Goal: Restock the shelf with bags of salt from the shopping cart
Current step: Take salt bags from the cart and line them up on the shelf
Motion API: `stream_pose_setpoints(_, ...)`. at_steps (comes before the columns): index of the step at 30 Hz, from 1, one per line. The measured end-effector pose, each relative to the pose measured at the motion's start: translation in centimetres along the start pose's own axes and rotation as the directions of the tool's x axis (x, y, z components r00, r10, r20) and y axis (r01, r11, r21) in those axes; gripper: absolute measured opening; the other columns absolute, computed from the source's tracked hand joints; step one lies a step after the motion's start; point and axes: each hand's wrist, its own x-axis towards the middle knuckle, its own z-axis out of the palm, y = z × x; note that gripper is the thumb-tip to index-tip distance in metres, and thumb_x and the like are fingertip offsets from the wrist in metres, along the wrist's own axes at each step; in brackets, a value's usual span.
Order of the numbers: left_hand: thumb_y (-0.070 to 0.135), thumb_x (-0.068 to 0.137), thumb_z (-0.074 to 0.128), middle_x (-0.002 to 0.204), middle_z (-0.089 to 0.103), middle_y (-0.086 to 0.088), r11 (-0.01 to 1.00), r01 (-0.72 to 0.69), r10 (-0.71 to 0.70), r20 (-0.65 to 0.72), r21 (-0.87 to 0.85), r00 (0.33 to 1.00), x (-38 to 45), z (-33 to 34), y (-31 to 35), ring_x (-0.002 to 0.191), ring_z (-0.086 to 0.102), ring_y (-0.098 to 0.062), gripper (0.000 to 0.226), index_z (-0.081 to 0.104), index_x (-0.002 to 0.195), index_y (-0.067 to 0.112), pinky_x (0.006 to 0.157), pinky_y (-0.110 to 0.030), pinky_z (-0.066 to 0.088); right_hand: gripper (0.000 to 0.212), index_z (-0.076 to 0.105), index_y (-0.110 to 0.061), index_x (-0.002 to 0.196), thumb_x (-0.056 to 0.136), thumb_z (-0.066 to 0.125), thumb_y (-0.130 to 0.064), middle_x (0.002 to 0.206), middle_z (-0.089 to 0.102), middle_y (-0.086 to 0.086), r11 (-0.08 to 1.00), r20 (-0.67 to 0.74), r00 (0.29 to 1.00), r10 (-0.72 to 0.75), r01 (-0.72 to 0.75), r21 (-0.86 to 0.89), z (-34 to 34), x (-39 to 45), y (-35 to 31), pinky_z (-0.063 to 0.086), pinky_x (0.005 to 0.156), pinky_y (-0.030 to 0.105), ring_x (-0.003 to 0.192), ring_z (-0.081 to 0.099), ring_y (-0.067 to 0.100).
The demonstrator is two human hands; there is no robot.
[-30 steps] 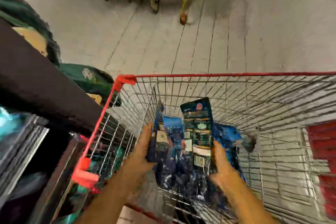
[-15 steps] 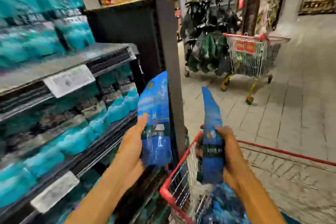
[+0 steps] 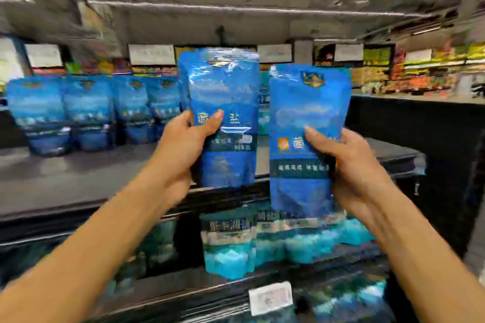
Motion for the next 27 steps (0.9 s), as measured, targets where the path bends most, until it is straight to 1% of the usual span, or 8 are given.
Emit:
stream_pose_setpoints(5, 0.017, 0.095, 0.06, 0.108, 0.071, -0.007, 0.999, 0.034, -0.028, -0.137, 0.042, 0.99, 6.3, -9.8, 2.8, 0.086, 0.068, -0.021, 0.026, 0.062, 0.12, 0.012, 0.08, -0.041, 0.057, 0.028, 0.065, -0.01, 0.12, 0.093, 0.063, -0.012, 0.103, 0.076, 0.007, 0.989, 0.137, 0.984, 0.114, -0.125, 0.073, 9.2, 10.3, 2.0, 0.06, 0.062, 0.035, 0.083, 0.074, 0.02)
stream_pose_setpoints(9, 0.013, 0.097, 0.055, 0.105, 0.066, -0.01, 0.995, 0.073, -0.057, -0.225, 0.063, 0.973, 11.6, -16.9, 1.1, 0.082, 0.063, -0.02, 0.028, 0.057, 0.125, 0.012, 0.084, -0.039, 0.052, 0.043, 0.051, -0.001, 0.136, 0.095, 0.061, -0.006, 0.126, 0.065, 0.019, 0.971, 0.118, 0.966, 0.231, -0.237, 0.039, 15.5, 17.5, 7.1, 0.059, 0.068, 0.044, 0.099, 0.069, 0.031)
stream_pose_setpoints(13, 0.013, 0.097, 0.057, 0.108, 0.066, -0.012, 0.994, 0.096, -0.073, -0.316, 0.057, 0.946, 16.0, -20.9, -2.8, 0.08, 0.066, -0.018, 0.023, 0.057, 0.119, 0.008, 0.078, -0.04, 0.056, 0.027, 0.049, -0.006, 0.112, 0.092, 0.066, -0.008, 0.107, 0.07, 0.012, 0.95, 0.082, 0.949, 0.304, -0.308, 0.042, 19.6, 22.6, 11.5, 0.059, 0.051, 0.048, 0.059, 0.069, 0.016)
stream_pose_setpoints(16, 0.014, 0.095, 0.062, 0.107, 0.064, -0.012, 0.987, 0.08, -0.033, -0.306, 0.14, 0.951, 18.3, -23.0, -5.5, 0.087, 0.067, -0.018, 0.016, 0.056, 0.109, 0.008, 0.088, -0.044, 0.056, 0.024, 0.051, -0.01, 0.098, 0.088, 0.073, -0.016, 0.09, 0.066, 0.002, 0.933, 0.12, 0.94, 0.319, -0.29, -0.211, 21.0, 25.2, 14.3, 0.055, 0.072, 0.044, 0.071, 0.064, 0.014)
stream_pose_setpoints(18, 0.009, 0.087, 0.071, 0.105, 0.067, -0.01, 0.948, 0.084, -0.003, -0.257, 0.306, 0.966, 19.3, -24.5, -6.0, 0.087, 0.066, -0.019, 0.017, 0.058, 0.097, 0.013, 0.09, -0.039, 0.054, 0.028, 0.061, -0.015, 0.097, 0.079, 0.082, -0.02, 0.093, 0.069, 0.0, 0.847, 0.147, 0.934, 0.325, -0.218, -0.485, 20.9, 26.0, 15.7, 0.047, 0.068, 0.032, 0.08, 0.065, 0.015)
stream_pose_setpoints(21, 0.014, 0.069, 0.087, 0.093, 0.071, 0.005, 0.797, 0.154, -0.045, -0.197, 0.584, 0.979, 19.6, -26.1, -5.5, 0.088, 0.067, -0.014, 0.032, 0.061, 0.085, 0.024, 0.088, -0.031, 0.052, 0.041, 0.057, -0.019, 0.081, 0.064, 0.093, -0.028, 0.076, 0.063, -0.007, 0.689, 0.148, 0.932, 0.33, -0.131, -0.713, 20.3, 26.2, 17.1, 0.05, 0.056, 0.028, 0.069, 0.062, 0.011)
stream_pose_setpoints(24, 0.037, 0.06, 0.092, 0.074, 0.068, 0.007, 0.647, 0.198, -0.039, -0.227, 0.737, 0.973, 19.5, -26.5, -4.5, 0.069, 0.063, -0.01, 0.034, 0.062, 0.073, 0.025, 0.059, -0.019, 0.048, 0.05, 0.057, -0.014, 0.087, 0.061, 0.094, -0.034, 0.082, 0.062, -0.002, 0.604, 0.093, 0.944, 0.316, -0.125, -0.787, 20.3, 26.9, 17.8, 0.057, 0.068, 0.039, 0.084, 0.059, 0.021)
stream_pose_setpoints(27, 0.018, 0.071, 0.087, 0.056, 0.068, -0.005, 0.679, 0.291, -0.163, -0.249, 0.673, 0.955, 20.1, -25.4, -3.8, 0.053, 0.064, -0.019, 0.054, 0.058, 0.114, 0.007, 0.04, -0.023, 0.051, 0.077, 0.05, -0.001, 0.113, 0.061, 0.093, -0.038, 0.108, 0.06, 0.011, 0.521, 0.027, 0.952, 0.304, -0.143, -0.842, 20.6, 27.8, 17.9, 0.057, 0.075, 0.042, 0.098, 0.06, 0.032)
